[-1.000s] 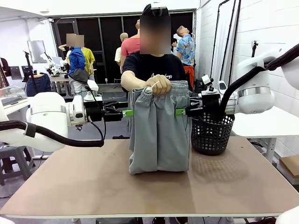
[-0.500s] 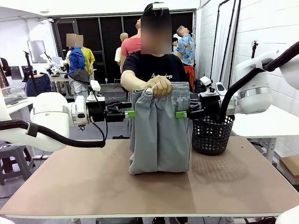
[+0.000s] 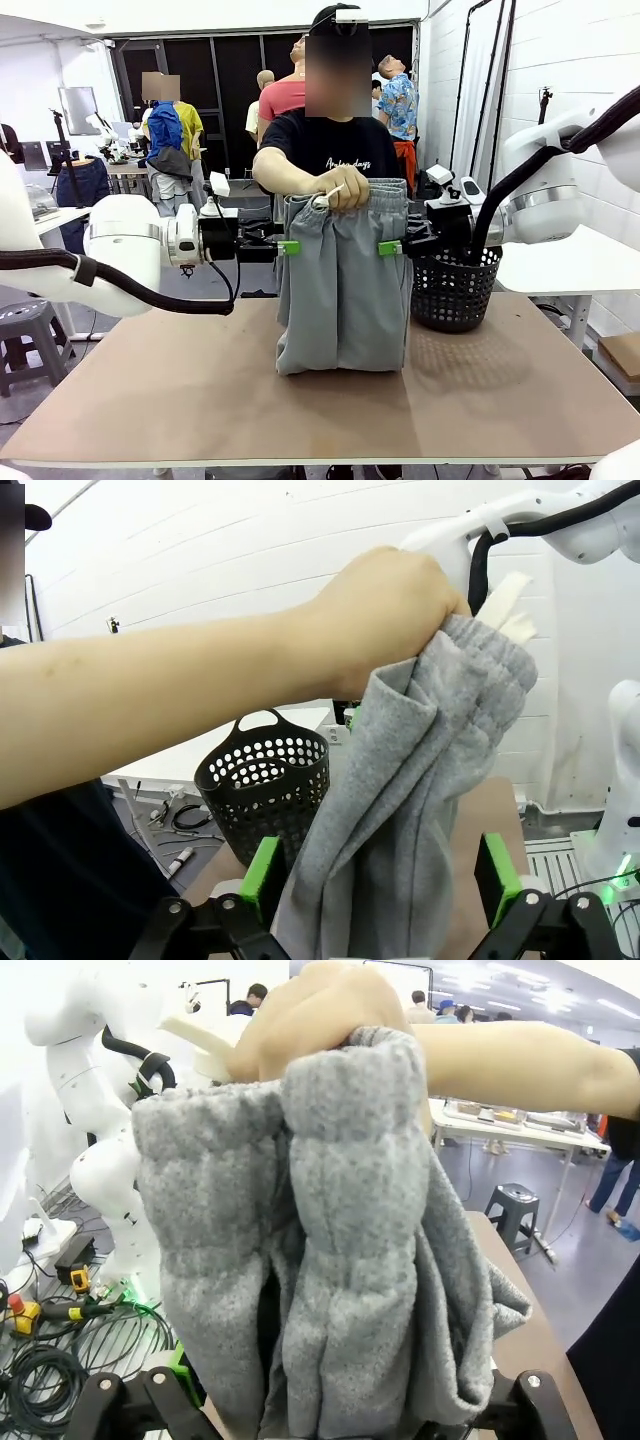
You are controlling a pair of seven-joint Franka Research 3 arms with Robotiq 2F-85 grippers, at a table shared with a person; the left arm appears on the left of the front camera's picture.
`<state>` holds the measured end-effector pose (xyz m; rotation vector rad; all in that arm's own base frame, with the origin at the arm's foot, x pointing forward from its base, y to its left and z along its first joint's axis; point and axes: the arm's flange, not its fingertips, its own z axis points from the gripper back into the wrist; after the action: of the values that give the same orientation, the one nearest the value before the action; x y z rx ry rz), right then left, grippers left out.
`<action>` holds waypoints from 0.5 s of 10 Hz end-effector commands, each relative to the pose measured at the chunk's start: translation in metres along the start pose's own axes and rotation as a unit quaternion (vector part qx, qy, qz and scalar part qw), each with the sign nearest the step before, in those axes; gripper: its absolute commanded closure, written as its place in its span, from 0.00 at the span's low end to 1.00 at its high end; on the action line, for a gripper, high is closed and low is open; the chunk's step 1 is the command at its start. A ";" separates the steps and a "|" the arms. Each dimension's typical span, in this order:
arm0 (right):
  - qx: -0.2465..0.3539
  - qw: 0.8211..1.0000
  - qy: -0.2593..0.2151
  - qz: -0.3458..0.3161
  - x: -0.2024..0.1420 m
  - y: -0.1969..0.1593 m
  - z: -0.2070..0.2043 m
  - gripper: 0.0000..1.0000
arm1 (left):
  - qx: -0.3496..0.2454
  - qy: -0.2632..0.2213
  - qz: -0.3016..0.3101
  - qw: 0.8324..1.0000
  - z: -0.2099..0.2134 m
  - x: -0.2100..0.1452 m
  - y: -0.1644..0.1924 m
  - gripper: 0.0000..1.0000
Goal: Fold the training pants.
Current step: Release the ends of the Training pants and then grab the overlapped ends.
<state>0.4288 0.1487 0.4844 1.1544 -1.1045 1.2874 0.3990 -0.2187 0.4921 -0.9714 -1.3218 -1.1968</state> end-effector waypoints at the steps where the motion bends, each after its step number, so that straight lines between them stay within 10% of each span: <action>1: 0.014 1.000 -0.009 0.001 0.003 -0.006 -0.012 0.00 | -0.015 0.005 -0.003 1.000 -0.007 -0.001 0.003 0.00; 5: 0.010 1.000 -0.011 0.002 0.002 -0.018 -0.036 0.00 | -0.036 0.013 0.000 0.999 -0.028 -0.002 0.007 0.00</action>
<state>0.4367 0.1743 0.4828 1.1931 -1.0931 1.3047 0.4035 -0.2378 0.4867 -1.0015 -1.2862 -1.2342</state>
